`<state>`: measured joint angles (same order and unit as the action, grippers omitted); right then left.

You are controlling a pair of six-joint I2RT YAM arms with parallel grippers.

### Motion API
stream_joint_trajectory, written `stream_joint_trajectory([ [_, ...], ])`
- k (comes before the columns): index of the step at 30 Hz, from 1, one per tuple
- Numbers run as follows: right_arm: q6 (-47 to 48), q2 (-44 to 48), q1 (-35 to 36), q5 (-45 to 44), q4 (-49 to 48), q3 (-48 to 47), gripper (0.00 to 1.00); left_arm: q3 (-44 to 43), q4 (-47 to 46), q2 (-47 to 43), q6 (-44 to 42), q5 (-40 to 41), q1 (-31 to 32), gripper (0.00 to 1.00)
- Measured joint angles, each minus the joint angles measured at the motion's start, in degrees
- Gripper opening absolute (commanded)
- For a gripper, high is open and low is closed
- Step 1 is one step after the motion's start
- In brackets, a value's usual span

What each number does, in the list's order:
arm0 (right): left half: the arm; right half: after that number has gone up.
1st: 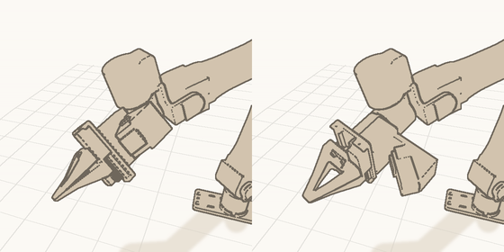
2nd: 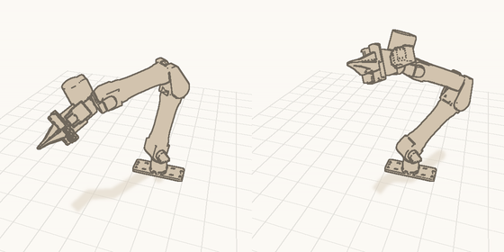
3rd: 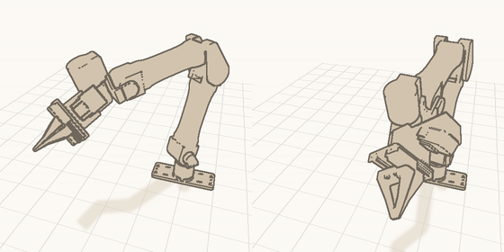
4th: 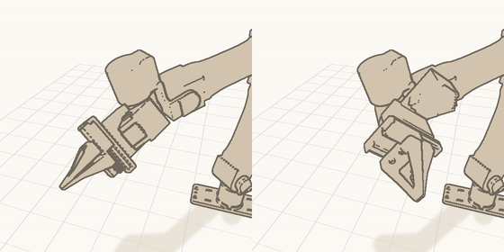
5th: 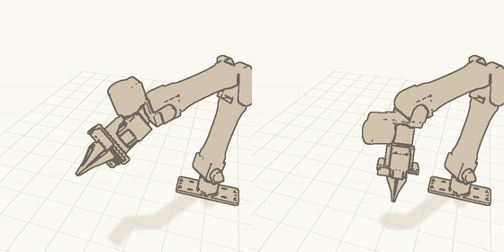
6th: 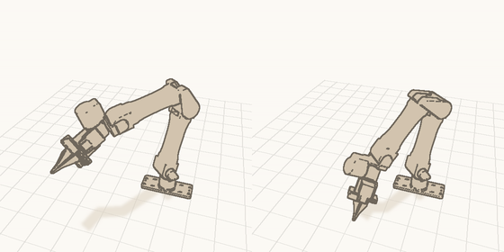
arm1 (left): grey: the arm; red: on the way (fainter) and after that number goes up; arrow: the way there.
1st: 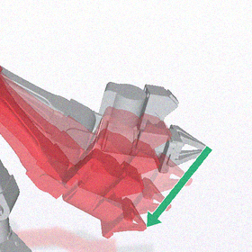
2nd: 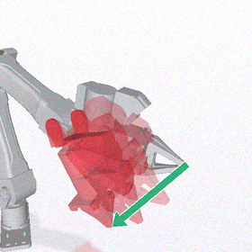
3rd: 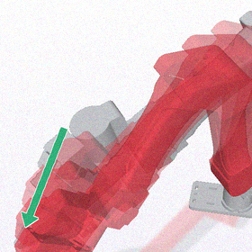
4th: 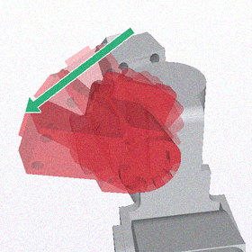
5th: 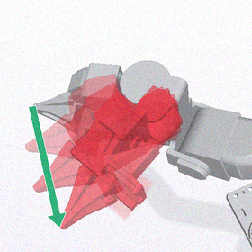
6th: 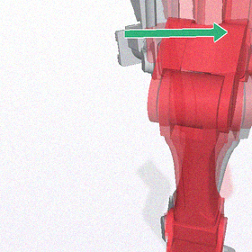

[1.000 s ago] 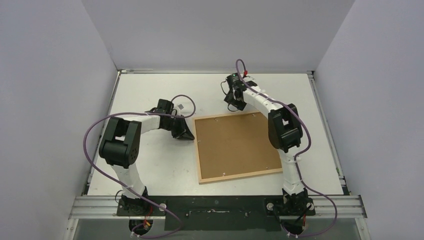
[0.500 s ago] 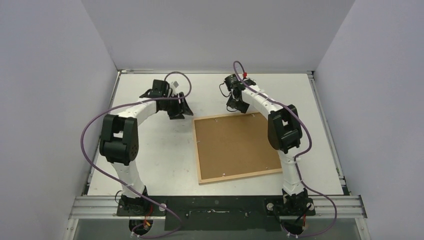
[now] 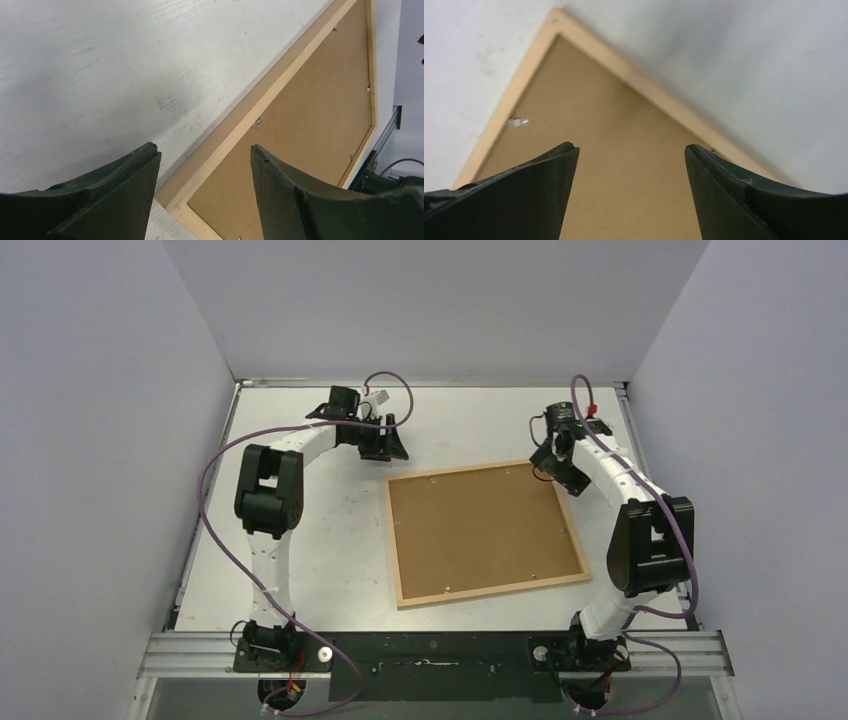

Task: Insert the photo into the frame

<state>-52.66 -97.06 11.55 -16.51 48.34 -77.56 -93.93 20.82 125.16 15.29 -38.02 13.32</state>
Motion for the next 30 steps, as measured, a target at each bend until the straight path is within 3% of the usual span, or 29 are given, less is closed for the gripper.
stream_joint_trajectory([
  [8,1.4,5.7,-15.5,1.6,0.2,12.1,0.88,-5.6,6.0,5.6,-7.6,-4.8,0.5,0.66],
  [14,-1.2,14.9,-25.4,5.6,2.6,22.1,0.94,-6.5,9.2,6.3,-11.9,-7.4,1.2,0.66],
  [17,-4.3,21.0,-26.4,7.6,4.9,26.4,1.00,-6.4,9.6,6.3,-12.9,-7.7,2.3,0.66],
  [24,-14.4,33.9,-26.5,12.4,9.2,37.4,1.00,-6.2,10.9,6.3,-13.4,-8.3,3.8,0.66],
  [30,-19.7,36.8,-26.5,16.2,7.9,42.9,1.00,-6.4,12.3,6.7,-14.4,-9.0,3.5,0.66],
])
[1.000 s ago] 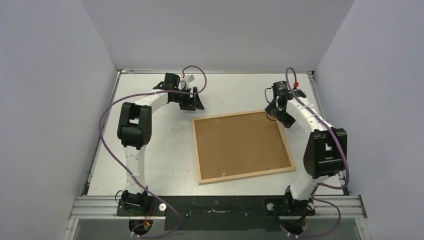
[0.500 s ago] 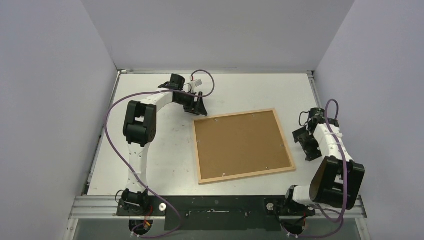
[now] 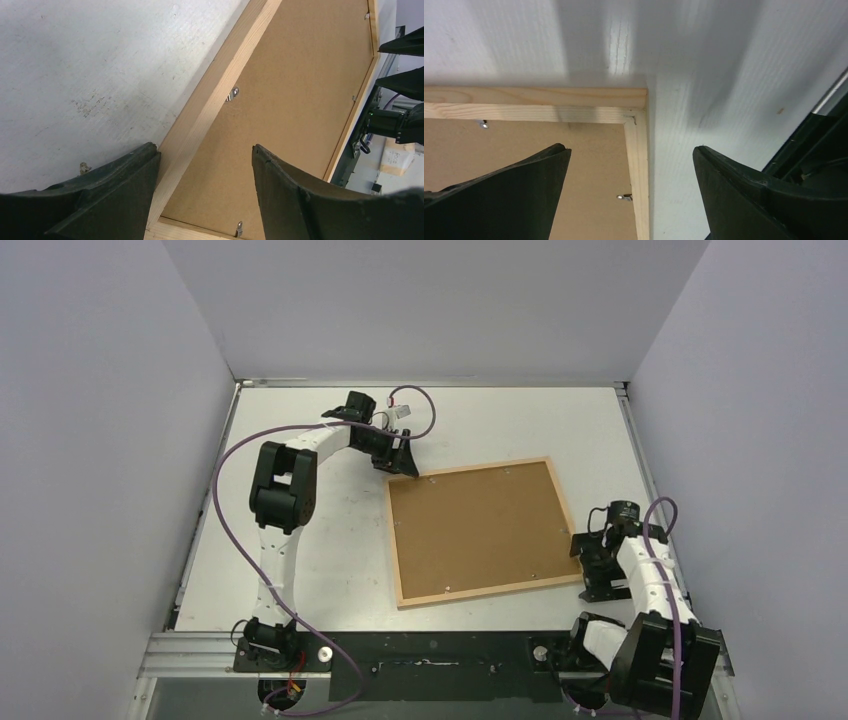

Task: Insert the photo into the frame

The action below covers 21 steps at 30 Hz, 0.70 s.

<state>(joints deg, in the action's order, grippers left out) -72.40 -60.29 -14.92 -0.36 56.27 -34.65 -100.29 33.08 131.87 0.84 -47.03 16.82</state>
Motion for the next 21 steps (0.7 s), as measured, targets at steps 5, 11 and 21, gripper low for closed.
stream_joint_trajectory([
  [5,-1.6,-2.0,0.0,4.8,-6.1,4.2,1.00,0.0,0.4,0.0,-1.0,-0.2,0.0,0.61],
  [11,1.4,-8.8,0.2,8.1,-11.8,1.6,1.00,0.1,2.3,0.0,-1.3,-0.9,-0.3,0.53],
  [21,13.3,-28.0,0.9,9.4,-17.7,-13.9,0.97,10.2,-1.7,-4.8,3.8,0.8,-1.8,0.35],
])
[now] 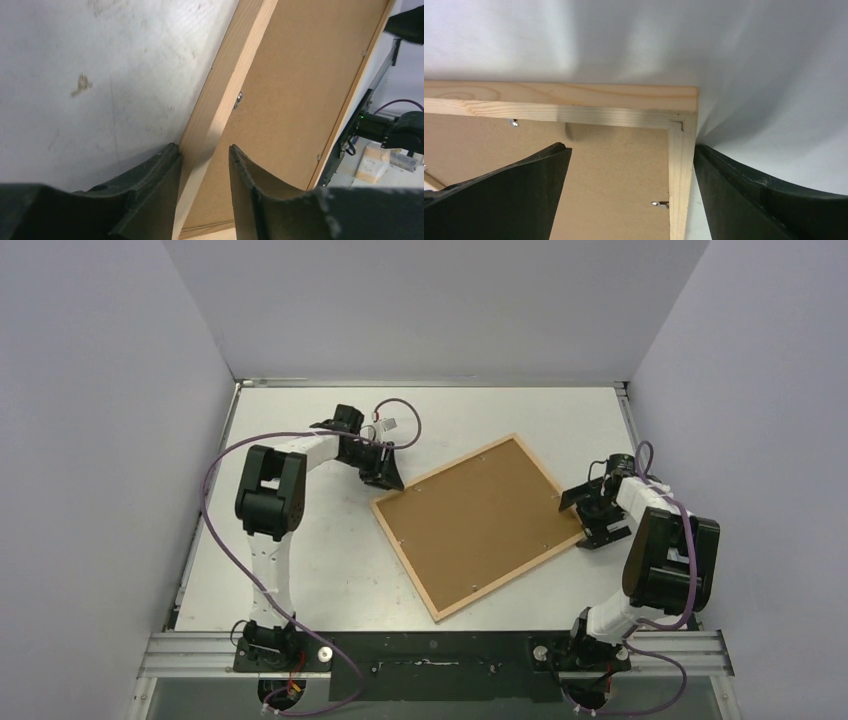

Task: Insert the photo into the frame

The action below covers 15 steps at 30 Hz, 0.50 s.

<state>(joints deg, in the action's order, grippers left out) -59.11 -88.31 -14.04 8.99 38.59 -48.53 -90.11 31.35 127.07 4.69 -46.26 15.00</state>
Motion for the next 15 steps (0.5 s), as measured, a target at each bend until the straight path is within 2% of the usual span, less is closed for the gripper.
stream_joint_trajectory([
  [9,5.9,-11.1,3.3,4.4,-15.3,-10.7,0.91,20.4,-3.3,-13.9,5.4,7.0,0.2,0.18],
  [13,7.3,-14.4,6.7,6.0,-21.4,-13.4,0.91,29.1,-4.2,-21.1,8.4,9.5,1.2,0.17],
  [15,8.0,-14.7,8.1,5.6,-21.4,-14.1,0.90,31.8,-4.3,-23.6,9.5,10.5,1.5,0.23],
])
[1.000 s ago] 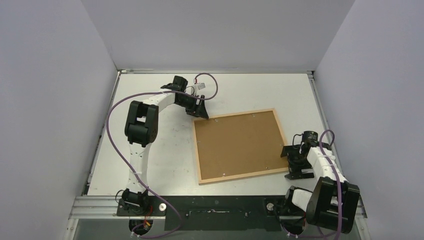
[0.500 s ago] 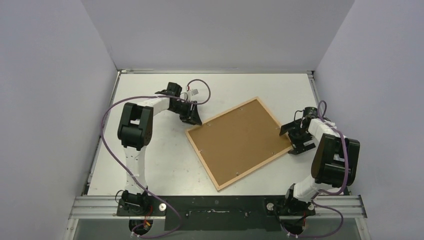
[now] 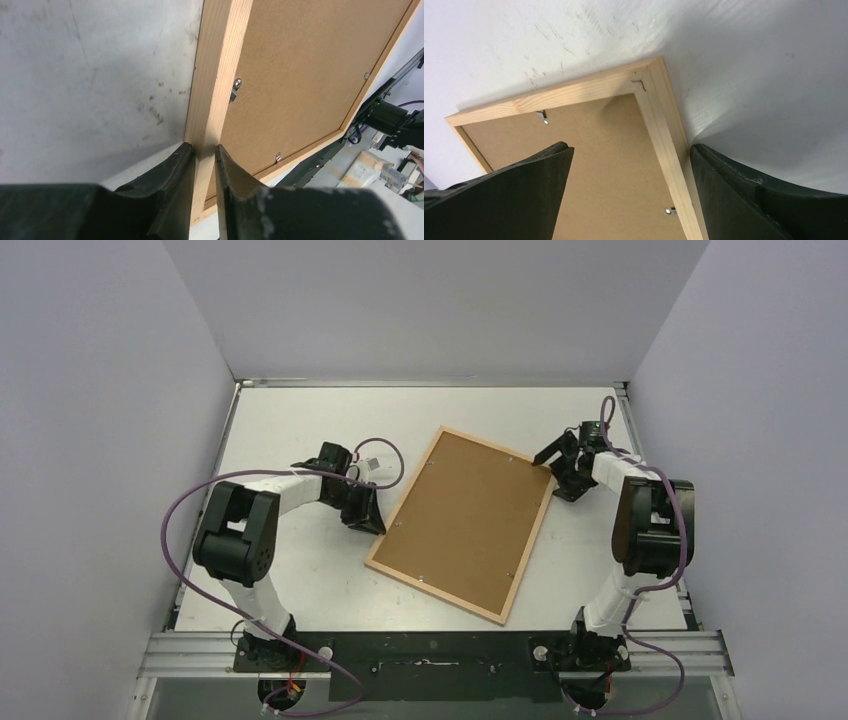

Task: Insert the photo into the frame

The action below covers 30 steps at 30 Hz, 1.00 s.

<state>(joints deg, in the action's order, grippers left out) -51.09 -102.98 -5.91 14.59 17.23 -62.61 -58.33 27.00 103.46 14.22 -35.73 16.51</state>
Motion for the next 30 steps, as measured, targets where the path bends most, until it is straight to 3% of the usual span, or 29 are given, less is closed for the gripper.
stream_joint_trajectory([
  [3,1.3,0.0,1.5,-3.2,4.2,-1.5,0.88,2.4,0.0,-3.2,1.4,1.2,0.1,0.34],
  [6,2.5,1.4,2.2,-9.9,10.8,-3.9,0.84,3.1,-0.7,-4.9,2.5,2.1,0.3,0.37],
  [9,3.6,5.2,3.4,-14.5,15.2,-4.6,0.78,3.4,-1.7,-4.9,3.3,3.0,0.3,0.36],
  [13,4.1,12.0,10.5,-16.8,17.5,-4.8,0.63,3.5,-2.5,-4.9,4.1,4.4,0.3,0.26],
  [19,-0.4,13.4,23.8,-9.5,10.2,-1.4,0.55,4.2,-4.5,-4.1,6.2,6.2,0.6,0.22],
  [24,-5.0,6.6,33.3,-3.0,3.0,0.5,0.52,4.2,-4.5,-4.1,7.3,6.6,1.1,0.20],
  [30,-10.8,0.9,40.5,3.2,-7.0,0.8,0.30,4.6,-4.9,-4.1,9.2,6.1,1.6,0.20],
])
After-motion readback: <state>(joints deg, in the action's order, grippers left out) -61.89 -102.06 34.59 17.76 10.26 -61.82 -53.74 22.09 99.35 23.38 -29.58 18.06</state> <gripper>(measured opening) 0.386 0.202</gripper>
